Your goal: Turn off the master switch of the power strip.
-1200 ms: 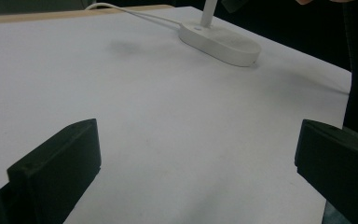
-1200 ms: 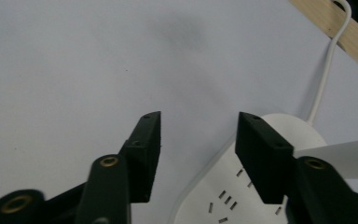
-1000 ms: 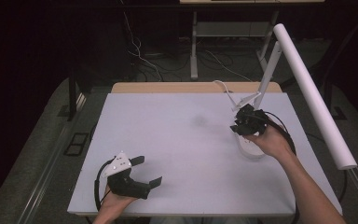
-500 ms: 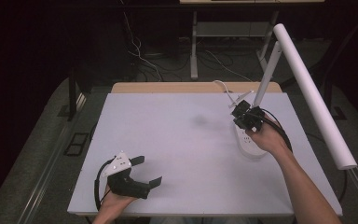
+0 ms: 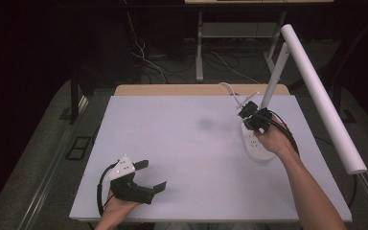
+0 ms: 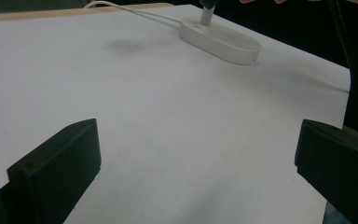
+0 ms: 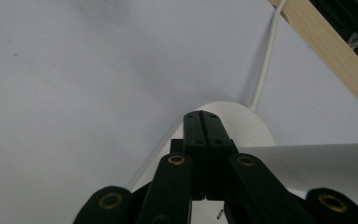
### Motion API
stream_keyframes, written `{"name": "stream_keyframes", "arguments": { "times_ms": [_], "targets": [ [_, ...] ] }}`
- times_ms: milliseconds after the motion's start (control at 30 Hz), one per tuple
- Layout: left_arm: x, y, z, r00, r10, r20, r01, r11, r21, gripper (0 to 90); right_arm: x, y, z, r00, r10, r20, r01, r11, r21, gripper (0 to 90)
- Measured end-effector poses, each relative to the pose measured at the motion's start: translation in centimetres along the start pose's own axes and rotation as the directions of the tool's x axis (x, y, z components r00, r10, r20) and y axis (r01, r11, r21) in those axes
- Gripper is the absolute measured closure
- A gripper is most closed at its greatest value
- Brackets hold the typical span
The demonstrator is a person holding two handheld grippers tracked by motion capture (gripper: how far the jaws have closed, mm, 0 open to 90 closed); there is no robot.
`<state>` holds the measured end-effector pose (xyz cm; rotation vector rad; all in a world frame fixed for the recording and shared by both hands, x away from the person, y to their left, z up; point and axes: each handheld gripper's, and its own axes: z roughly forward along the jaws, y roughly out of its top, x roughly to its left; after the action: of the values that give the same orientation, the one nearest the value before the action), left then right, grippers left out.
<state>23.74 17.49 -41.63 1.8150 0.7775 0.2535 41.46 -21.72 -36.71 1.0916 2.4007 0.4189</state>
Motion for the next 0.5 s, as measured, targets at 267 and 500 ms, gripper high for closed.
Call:
{"name": "stream_keyframes", "arguments": {
  "times_ms": [267,500],
  "targets": [
    [0.1,0.0,0.0,1.0000,0.001,0.001,-0.001,1.0000,0.002,0.0,0.1,0.4,0.8,0.9997,-0.011,0.020,0.010,0.999,0.030,89.3],
    [0.2,0.0,-0.1,1.0000,-0.001,0.000,0.001,1.0000,0.001,0.0,0.0,0.5,1.5,0.9996,-0.015,0.025,0.014,0.999,0.040,89.3]
  ]
}}
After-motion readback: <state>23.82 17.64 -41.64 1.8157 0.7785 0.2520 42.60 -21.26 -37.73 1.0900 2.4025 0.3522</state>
